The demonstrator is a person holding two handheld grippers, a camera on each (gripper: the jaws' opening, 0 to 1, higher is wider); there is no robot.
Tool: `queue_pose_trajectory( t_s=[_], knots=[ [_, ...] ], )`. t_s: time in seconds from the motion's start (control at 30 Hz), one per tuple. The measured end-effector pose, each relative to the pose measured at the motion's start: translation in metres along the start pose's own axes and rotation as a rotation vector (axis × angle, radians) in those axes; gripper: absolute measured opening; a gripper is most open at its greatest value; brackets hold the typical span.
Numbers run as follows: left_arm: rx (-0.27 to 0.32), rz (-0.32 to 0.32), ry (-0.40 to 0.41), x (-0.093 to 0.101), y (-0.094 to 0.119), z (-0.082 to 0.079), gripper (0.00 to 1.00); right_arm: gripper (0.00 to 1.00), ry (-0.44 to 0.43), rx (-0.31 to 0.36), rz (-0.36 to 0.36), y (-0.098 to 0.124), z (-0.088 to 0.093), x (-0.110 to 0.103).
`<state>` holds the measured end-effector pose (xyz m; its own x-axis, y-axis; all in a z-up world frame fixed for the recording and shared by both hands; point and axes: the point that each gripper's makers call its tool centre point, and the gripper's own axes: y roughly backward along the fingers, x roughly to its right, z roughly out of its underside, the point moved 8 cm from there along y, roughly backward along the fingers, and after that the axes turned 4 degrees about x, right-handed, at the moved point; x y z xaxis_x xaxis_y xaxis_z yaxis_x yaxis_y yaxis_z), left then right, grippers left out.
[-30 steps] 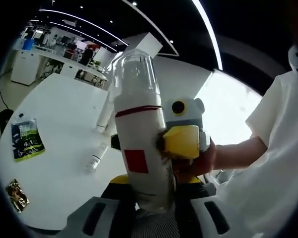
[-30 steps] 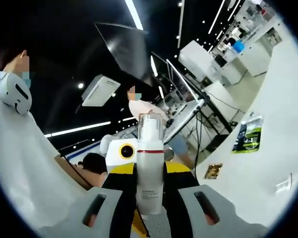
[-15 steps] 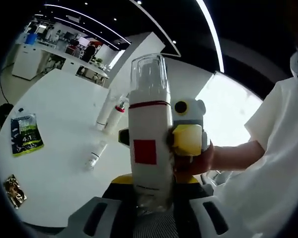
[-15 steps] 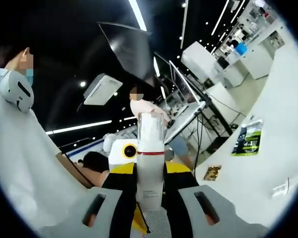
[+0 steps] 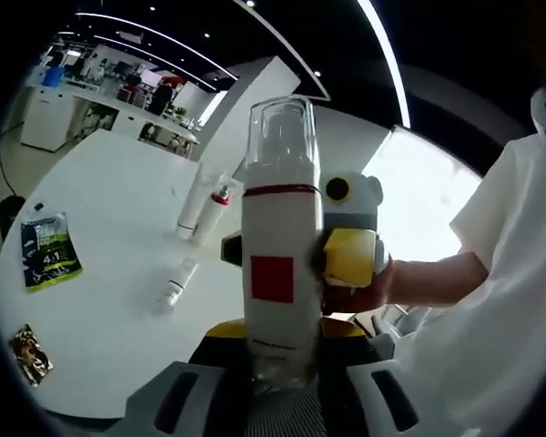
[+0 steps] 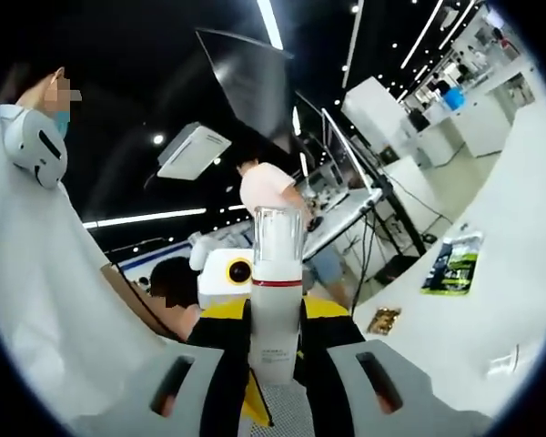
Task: Arrange the skincare products in the storage area until every visible bottle or jar stands upright without overlapping.
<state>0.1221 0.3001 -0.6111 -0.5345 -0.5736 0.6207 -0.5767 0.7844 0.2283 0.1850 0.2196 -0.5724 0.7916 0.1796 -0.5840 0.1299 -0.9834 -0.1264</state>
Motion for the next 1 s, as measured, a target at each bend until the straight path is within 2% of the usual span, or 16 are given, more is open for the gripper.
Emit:
queue_pose_trajectory(
  t_s=[0.37, 0.73, 1.0],
  knots=[
    [0.025, -0.026, -0.006, -0.0015, 0.0017, -0.0019, 0.25, 0.20, 0.053, -0.046, 0.000, -0.0027, -0.0060, 0.0017],
    [0.045, -0.061, -0.014, -0.0041, 0.0023, -0.0036, 0.25, 0.21, 0.124, -0.041, 0.066, -0.0032, -0.0078, 0.0007],
    [0.022, -0.115, -0.041, -0.0075, -0.0011, -0.0013, 0.25, 0.22, 0.178, -0.039, 0.128, -0.0004, -0.0047, 0.0008]
  ],
)
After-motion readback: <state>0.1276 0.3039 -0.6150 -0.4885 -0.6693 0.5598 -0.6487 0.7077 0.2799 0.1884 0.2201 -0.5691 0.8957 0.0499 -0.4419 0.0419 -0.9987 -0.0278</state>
